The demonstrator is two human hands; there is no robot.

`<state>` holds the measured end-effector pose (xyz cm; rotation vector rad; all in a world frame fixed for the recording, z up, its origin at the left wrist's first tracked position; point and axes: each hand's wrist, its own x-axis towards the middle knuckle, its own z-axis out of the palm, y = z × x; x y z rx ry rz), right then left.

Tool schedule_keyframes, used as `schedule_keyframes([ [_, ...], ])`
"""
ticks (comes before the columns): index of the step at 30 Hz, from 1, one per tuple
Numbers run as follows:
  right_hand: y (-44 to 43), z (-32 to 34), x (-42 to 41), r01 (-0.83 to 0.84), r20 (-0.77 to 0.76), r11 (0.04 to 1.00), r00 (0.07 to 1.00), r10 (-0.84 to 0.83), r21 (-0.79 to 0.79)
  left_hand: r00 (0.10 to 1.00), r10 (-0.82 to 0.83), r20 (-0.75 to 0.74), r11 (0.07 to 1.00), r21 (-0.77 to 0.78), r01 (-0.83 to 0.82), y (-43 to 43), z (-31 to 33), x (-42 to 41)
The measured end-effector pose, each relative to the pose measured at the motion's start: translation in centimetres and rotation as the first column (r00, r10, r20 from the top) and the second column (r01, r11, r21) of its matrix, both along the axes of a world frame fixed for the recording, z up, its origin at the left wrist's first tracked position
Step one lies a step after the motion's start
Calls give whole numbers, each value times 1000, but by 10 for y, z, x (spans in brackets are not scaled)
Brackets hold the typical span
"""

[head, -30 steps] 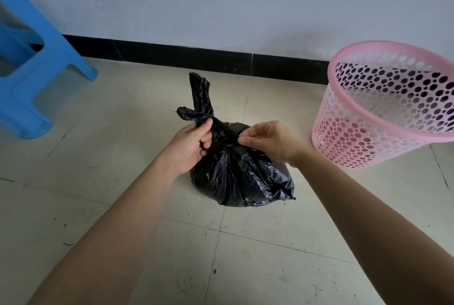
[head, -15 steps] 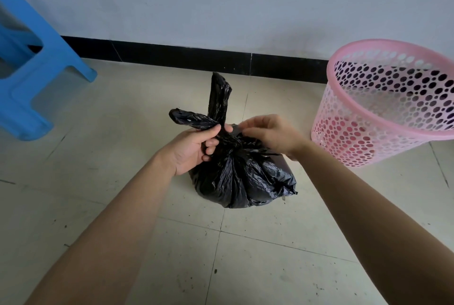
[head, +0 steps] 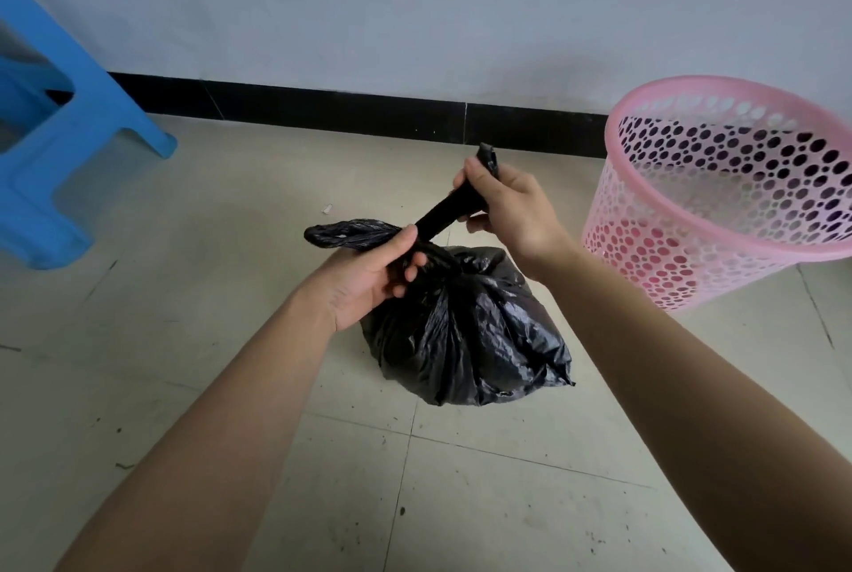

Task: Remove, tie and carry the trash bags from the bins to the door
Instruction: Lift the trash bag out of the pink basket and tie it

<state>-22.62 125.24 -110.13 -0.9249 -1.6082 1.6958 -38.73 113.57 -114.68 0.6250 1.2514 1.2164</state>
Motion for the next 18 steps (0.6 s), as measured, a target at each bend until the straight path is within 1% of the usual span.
schedule_keyframes([
  [3,-8,-3,5,13,-126,988,992,-32,-152,996,48,79,999,1,-48,-5,-1,-4],
  [7,-17,-13,10,-27,-182,953,983,-30,-300,985,139,104,990,-27,-137,-7,-3,-2],
  [9,-18,-19,11,-36,-122,939,993,-6,-341,976,182,119,983,-20,-181,-6,-3,-2],
  [12,-17,-28,13,-27,67,909,996,61,-416,960,249,128,968,-1,-251,-5,-3,-4],
  [14,-16,-32,15,-48,148,866,979,139,-498,954,278,110,960,2,-280,-4,-3,-4],
  [16,-15,-33,17,-61,181,812,962,202,-581,949,299,96,954,6,-301,-3,-4,-3],
  [18,-12,-33,18,-72,177,769,956,236,-635,947,305,97,951,26,-309,-4,-4,-2],
])
